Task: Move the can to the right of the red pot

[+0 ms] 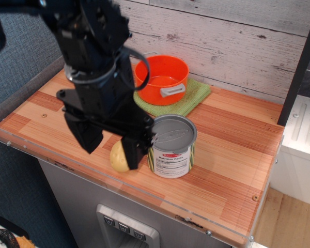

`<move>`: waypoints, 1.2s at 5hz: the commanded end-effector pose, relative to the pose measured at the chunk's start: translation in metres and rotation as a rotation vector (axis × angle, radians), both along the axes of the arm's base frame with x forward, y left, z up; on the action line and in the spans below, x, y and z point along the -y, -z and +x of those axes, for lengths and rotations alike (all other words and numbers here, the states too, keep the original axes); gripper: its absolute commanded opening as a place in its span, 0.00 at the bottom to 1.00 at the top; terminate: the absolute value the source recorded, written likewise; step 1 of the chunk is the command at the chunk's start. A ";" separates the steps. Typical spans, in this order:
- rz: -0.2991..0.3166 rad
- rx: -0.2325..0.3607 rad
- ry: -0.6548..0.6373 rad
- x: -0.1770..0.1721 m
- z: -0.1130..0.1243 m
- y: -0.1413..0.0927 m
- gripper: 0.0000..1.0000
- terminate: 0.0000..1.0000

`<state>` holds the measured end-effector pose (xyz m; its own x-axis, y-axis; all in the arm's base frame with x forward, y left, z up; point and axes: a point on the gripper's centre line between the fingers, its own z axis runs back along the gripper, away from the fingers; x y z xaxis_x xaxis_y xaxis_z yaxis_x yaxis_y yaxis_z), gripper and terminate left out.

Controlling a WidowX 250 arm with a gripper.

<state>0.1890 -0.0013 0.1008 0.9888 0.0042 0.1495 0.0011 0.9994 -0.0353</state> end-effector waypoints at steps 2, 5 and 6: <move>0.032 0.037 0.181 0.008 0.028 0.030 1.00 0.00; 0.084 0.011 0.232 0.019 0.059 0.042 1.00 0.00; 0.081 0.008 0.251 0.021 0.062 0.045 1.00 0.00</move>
